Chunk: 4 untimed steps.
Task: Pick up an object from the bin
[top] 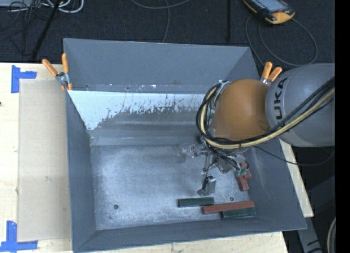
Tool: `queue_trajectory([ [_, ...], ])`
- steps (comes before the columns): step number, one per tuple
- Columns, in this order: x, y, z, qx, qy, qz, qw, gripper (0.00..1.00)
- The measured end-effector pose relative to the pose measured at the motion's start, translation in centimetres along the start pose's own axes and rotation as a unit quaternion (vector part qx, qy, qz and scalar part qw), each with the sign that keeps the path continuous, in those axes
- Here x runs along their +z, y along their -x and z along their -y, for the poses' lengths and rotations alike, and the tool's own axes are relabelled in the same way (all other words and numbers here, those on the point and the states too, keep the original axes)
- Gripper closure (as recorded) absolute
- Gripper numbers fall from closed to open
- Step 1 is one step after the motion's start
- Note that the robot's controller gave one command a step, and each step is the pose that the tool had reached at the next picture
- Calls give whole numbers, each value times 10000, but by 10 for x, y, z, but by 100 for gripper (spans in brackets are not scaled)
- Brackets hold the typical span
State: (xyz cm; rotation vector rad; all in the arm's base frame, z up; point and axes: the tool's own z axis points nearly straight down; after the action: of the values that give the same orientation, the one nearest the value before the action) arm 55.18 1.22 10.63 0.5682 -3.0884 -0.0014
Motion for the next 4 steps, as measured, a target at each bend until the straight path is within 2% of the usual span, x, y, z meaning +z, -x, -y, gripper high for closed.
queue_trajectory([
  [1,21,-12,10,-1134,-1,-3,9936,0],
  [2,18,-52,19,-1781,3,-1,9840,0],
  [3,29,-77,6,-4064,-27,58,9137,100],
  [4,29,-77,6,-4058,-27,59,9140,100],
])
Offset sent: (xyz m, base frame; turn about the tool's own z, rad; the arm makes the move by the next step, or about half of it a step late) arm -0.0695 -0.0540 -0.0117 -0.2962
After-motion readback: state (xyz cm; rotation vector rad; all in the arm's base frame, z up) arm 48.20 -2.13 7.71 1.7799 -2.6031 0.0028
